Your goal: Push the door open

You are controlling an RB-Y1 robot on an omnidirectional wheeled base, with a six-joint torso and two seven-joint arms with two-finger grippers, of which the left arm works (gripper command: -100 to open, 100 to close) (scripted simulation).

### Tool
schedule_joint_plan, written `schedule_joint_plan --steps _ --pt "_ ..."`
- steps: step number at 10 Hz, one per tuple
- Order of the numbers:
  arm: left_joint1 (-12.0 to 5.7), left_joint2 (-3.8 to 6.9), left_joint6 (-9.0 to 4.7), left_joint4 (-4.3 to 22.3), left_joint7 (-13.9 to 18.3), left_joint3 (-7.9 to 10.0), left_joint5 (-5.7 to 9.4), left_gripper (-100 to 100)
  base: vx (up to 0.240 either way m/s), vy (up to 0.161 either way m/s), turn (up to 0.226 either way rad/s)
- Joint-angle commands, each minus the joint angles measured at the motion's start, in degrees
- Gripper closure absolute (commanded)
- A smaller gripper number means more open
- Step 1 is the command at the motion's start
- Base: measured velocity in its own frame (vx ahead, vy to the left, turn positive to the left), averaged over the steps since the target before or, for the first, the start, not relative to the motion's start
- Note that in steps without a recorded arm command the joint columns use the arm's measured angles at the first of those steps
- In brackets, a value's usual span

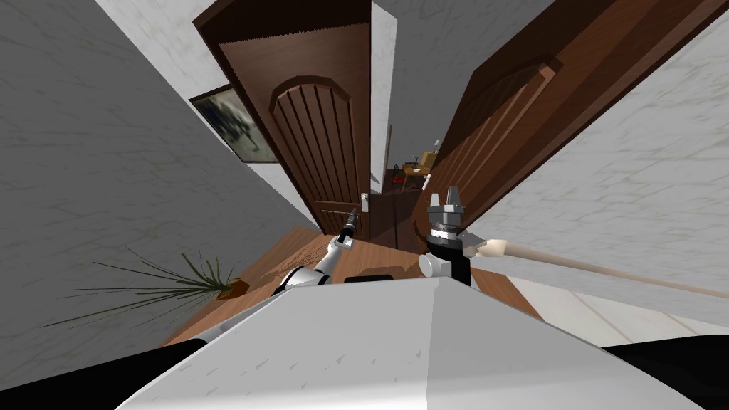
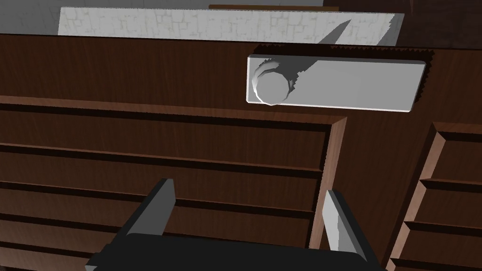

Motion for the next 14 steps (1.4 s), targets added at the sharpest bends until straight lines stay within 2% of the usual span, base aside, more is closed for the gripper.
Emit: schedule_joint_plan --steps 1,2,3,4,5,6,9,12,14 --pt "-0.90 -0.36 0.07 1.6 -0.1 -0.06 -0.02 -100 0.064 0.030 -0.030" --pt "-1.67 -0.73 0.19 2.9 -0.1 -0.12 -0.04 -100 0.065 0.026 -0.035" --pt "-1.18 -0.50 -0.06 2.2 -0.1 -0.11 -0.04 -100 0.030 0.013 -0.008" --pt "-1.26 0.69 -0.10 2.4 -0.1 0.03 0.00 -100 0.118 -0.022 -0.023" --pt "-1.26 0.69 -0.10 2.4 -0.1 0.03 0.00 -100 0.135 -0.030 -0.012" --pt "-1.27 1.58 -0.16 2.5 -0.2 0.21 0.06 -100 0.143 -0.053 -0.024" --pt "-1.30 2.23 -0.24 2.7 -0.3 0.49 0.14 -100 0.184 -0.061 -0.020" --pt "-1.32 2.04 -0.34 2.9 -0.4 0.83 0.24 -100 0.192 -0.059 -0.022" --pt "-1.34 1.16 -0.42 3.0 -0.5 1.07 0.31 -100 0.201 -0.055 -0.028"
